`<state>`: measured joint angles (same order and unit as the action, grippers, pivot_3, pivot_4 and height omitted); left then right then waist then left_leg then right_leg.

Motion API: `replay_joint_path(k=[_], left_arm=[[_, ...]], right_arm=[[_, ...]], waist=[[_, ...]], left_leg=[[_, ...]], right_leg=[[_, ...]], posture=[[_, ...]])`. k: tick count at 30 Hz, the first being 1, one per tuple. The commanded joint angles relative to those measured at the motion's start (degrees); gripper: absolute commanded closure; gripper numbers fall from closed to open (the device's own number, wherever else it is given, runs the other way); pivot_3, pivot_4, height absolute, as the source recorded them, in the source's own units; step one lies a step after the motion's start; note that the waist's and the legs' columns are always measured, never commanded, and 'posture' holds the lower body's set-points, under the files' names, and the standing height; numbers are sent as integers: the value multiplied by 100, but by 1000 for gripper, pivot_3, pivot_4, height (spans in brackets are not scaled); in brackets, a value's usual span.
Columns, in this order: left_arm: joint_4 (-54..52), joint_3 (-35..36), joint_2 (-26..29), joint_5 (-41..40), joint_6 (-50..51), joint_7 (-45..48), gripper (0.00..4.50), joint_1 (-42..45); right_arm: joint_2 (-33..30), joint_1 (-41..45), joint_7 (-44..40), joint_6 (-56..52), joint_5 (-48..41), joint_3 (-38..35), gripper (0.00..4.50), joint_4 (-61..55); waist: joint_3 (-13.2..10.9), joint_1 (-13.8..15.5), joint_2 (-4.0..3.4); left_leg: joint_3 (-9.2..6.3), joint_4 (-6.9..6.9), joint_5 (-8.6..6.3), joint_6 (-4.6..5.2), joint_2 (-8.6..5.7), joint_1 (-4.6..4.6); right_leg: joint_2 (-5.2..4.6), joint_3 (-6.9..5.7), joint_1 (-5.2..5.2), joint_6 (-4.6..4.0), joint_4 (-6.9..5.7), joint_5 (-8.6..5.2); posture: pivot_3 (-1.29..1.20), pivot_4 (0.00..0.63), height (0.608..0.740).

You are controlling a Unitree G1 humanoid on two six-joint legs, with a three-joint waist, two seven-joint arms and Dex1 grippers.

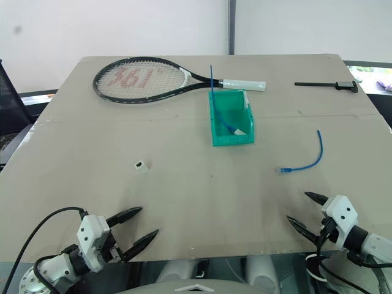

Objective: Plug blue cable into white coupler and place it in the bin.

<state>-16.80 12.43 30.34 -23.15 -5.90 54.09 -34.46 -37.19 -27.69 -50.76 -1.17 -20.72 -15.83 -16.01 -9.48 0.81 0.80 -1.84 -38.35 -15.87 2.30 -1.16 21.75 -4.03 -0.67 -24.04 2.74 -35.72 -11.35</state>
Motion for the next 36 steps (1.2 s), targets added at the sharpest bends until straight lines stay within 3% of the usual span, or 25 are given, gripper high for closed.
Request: replay_joint_path(k=[1,18,28,32,36], left_arm=[[-90,-102,33,-13,145,-45,0,14],[-1128,-176,256,-569,899,5,0,292],[-1614,-42,655,-878,710,723,0,15],[-2208,-105,1020,-1120,1155,610,0,558],[-2280,-331,1206,-1374,1807,310,0,1453]], right_arm=[[60,41,112,-29,-43,-34,86,-274],[107,550,378,-205,10,94,86,-489],[-1229,1406,7,-1027,286,-3,86,-478],[-1983,2970,-854,-1299,418,689,86,499],[-2127,4334,-1500,-1240,886,1636,86,1370]], waist=[[1,0,-1],[1,-2,-1],[-4,-4,0],[-19,-16,-2],[-19,-12,4]], left_leg=[[0,0,0,0,0,0],[0,-1,0,0,-1,1],[4,-2,0,1,-3,2],[6,-9,1,2,-1,-2],[0,-11,2,2,-1,-9]], right_leg=[[0,0,0,0,0,0],[4,-2,1,0,0,0],[22,0,-1,-1,0,1],[27,1,4,-1,-1,1],[34,0,14,-2,-2,3]], posture=[[0,150,740],[0,150,740],[0,150,740],[0,150,740],[0,150,740]])
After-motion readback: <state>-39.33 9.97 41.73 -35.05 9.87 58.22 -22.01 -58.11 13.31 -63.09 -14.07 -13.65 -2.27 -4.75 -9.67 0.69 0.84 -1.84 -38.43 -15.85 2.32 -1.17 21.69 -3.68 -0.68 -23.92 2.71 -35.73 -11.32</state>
